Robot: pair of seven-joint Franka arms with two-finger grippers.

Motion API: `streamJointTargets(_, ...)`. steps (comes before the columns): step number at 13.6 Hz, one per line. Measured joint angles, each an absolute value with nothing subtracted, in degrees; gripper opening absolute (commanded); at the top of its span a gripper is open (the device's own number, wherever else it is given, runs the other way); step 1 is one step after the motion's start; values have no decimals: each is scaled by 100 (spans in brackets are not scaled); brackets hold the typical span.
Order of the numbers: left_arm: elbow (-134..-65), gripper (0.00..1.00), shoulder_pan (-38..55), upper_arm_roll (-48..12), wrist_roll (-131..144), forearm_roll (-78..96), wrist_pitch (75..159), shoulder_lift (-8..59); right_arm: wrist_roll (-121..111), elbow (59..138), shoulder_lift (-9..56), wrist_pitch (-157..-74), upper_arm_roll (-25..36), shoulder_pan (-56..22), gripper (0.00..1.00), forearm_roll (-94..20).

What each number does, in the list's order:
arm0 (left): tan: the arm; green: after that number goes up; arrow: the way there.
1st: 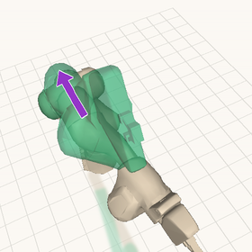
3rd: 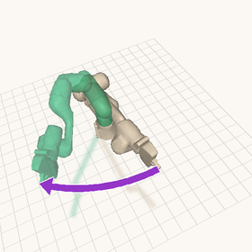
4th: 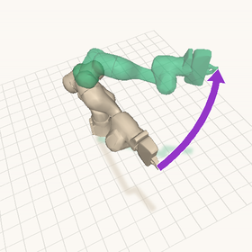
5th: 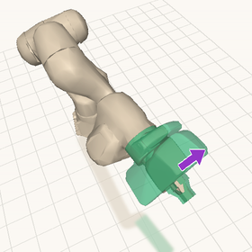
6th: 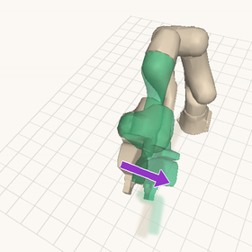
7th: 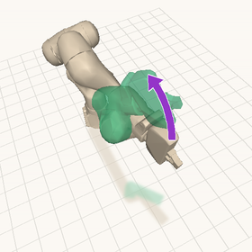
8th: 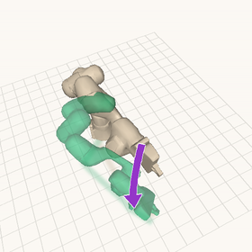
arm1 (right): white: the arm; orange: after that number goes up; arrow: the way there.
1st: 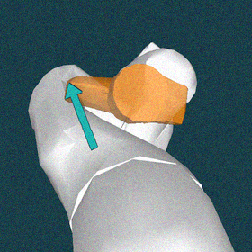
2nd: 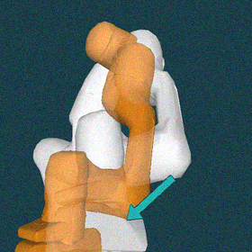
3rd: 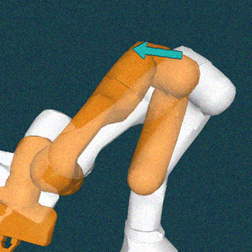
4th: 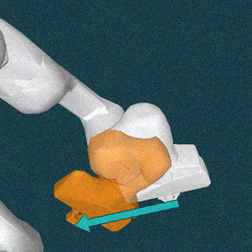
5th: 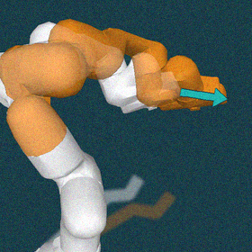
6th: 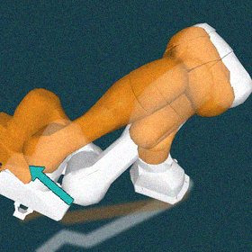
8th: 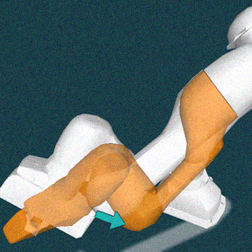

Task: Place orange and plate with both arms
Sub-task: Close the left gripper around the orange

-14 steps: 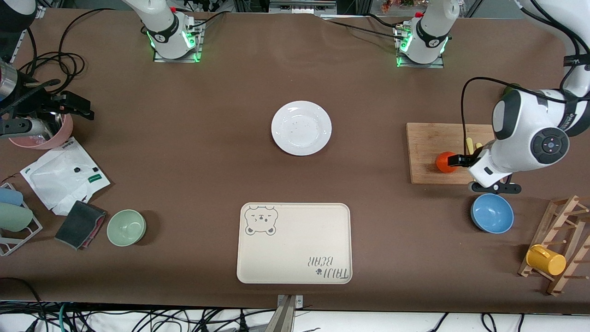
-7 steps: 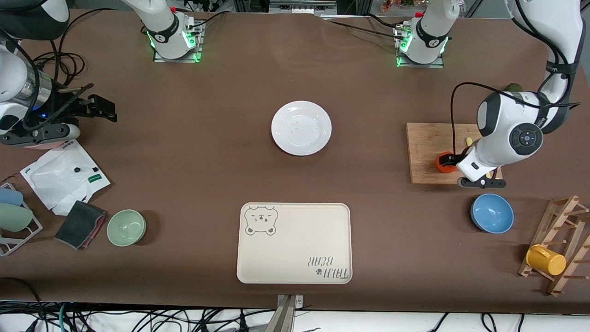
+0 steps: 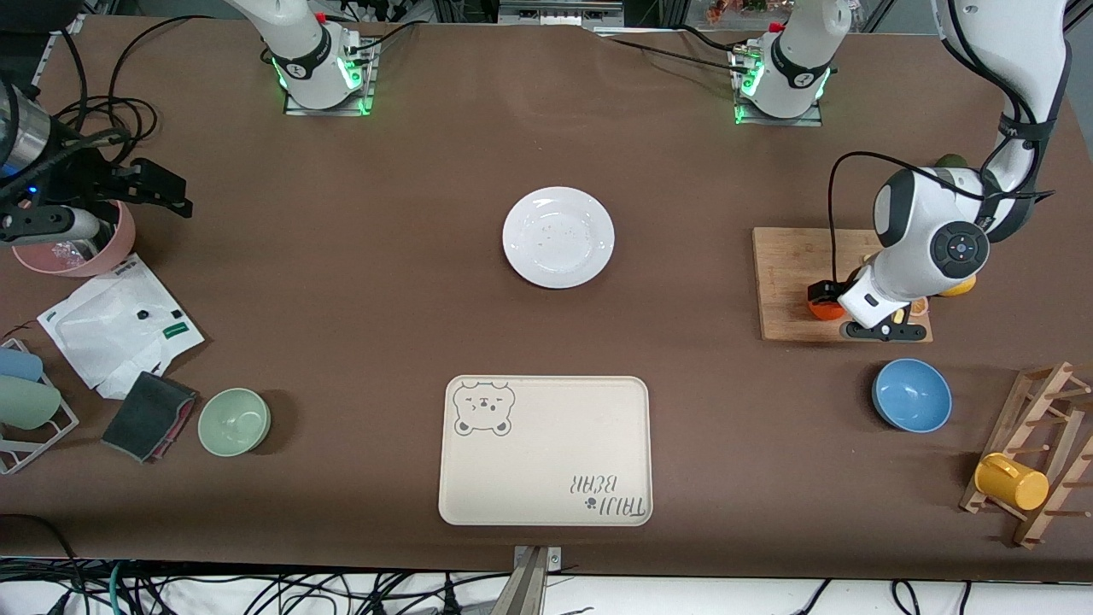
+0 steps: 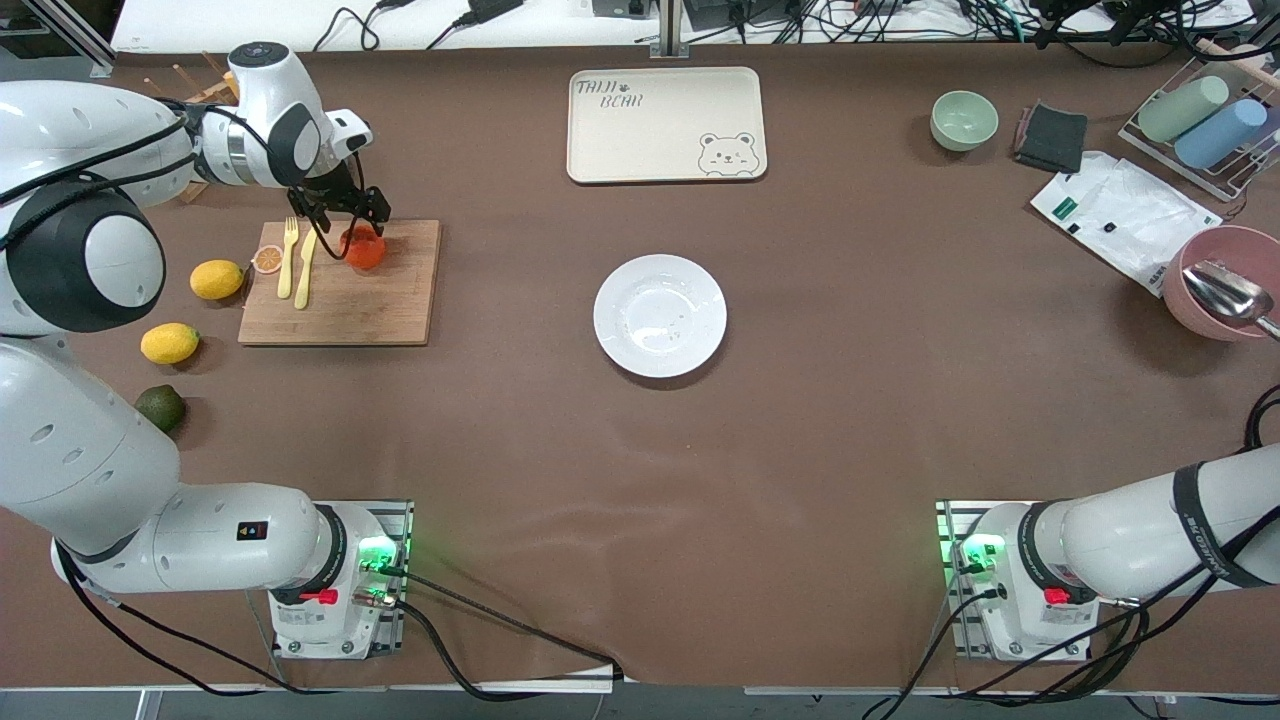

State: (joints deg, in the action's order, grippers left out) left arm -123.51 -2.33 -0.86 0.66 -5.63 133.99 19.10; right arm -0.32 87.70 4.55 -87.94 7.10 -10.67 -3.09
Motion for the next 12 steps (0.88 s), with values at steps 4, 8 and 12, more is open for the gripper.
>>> streamJointTargets(4, -12643, 98, -290, -86, 66, -564, 13806, 1966, 11, 8765, 474, -8853, 681, -1069, 100, -286)
streamJointTargets(8, -12671, 69, -377, -87, 68, -564, 13890, 2087, 16, 8762, 465, -8979, 680, -1068, 100, -273)
streamJointTargets(12, -12667, 34, -396, -93, 68, -564, 13940, 2097, 16, 8767, 488, -9062, 650, -1074, 100, -273)
